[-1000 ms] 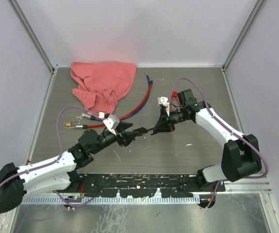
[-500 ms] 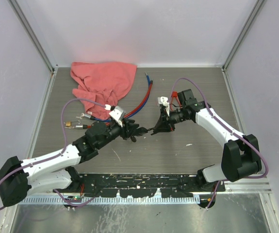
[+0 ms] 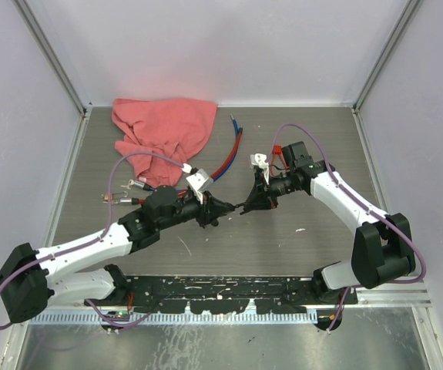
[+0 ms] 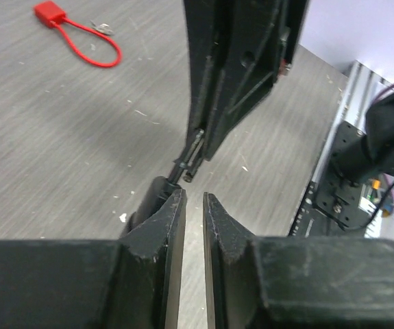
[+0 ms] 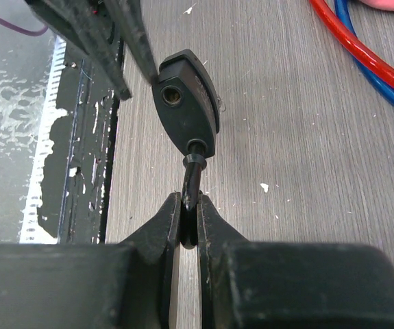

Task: Lock with the key
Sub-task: Lock the lock.

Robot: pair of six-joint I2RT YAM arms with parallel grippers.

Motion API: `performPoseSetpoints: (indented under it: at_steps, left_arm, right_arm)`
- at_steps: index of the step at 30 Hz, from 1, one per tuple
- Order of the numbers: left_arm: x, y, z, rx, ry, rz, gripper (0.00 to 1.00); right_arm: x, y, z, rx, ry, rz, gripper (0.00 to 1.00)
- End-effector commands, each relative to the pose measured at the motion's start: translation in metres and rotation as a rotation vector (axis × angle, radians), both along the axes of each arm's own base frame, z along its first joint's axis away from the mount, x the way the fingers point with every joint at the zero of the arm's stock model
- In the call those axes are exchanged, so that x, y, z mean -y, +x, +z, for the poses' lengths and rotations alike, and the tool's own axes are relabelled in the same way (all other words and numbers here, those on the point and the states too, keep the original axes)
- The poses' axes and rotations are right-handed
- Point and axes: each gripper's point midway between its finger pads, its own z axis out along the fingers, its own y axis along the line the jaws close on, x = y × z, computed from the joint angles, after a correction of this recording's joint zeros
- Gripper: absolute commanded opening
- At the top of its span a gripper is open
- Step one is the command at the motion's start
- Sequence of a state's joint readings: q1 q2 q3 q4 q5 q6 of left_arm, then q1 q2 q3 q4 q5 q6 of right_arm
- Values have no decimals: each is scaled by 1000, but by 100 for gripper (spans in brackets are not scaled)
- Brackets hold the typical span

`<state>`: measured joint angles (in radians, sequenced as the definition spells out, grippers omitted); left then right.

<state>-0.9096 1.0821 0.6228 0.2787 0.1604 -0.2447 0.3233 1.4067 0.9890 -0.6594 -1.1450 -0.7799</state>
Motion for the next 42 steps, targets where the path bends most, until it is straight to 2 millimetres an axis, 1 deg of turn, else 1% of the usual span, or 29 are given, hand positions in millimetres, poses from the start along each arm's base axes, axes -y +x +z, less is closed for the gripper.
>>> performPoseSetpoints:
  at_steps: [1,6,9,13,16,17,19,20,21,22,25,28,30,32,37,42]
  left_arm:
    - [18,-21,7,-69,-35,-134,17]
    - [27,-25,-2,-131,-43,-172,17]
    - [33,-31,1,-153,-55,-216,18]
    - [38,-43,-1,-205,-58,-283,19]
    - [37,-45,3,-218,-69,-282,22]
    - [36,-43,5,-213,-75,-265,25]
    - [28,-34,15,-186,-90,-191,34]
    - [22,-28,19,-179,-96,-145,40]
    - [14,-20,22,-188,-99,-92,48]
    - [6,-12,27,-198,-110,-40,51]
    - [-18,13,38,-257,-161,75,55]
    - [-33,35,33,-370,-191,159,55]
    - [-35,42,26,-428,-176,184,53]
    - [-30,45,19,-466,-150,180,52]
    - [-15,40,15,-531,-137,96,43]
    - [-6,25,2,-618,-127,9,38]
  right_arm:
    - [-6,0,34,88,96,34,1]
    - [-6,1,34,91,92,29,1]
    - [-6,2,33,92,87,25,1]
    - [-6,3,33,94,86,23,1]
    - [-5,3,34,97,85,21,1]
    - [-5,3,34,96,85,21,1]
    - [-5,3,34,96,85,21,1]
    - [-6,3,34,96,86,23,1]
    - [-6,3,34,97,86,22,1]
    - [-5,3,34,97,86,22,1]
    - [-6,2,34,94,86,23,1]
    - [-6,2,33,93,84,23,1]
    - [-5,3,33,93,84,21,1]
    - [-5,3,32,92,82,21,1]
    - [-5,4,31,90,78,19,1]
    - [-5,5,30,89,75,16,1]
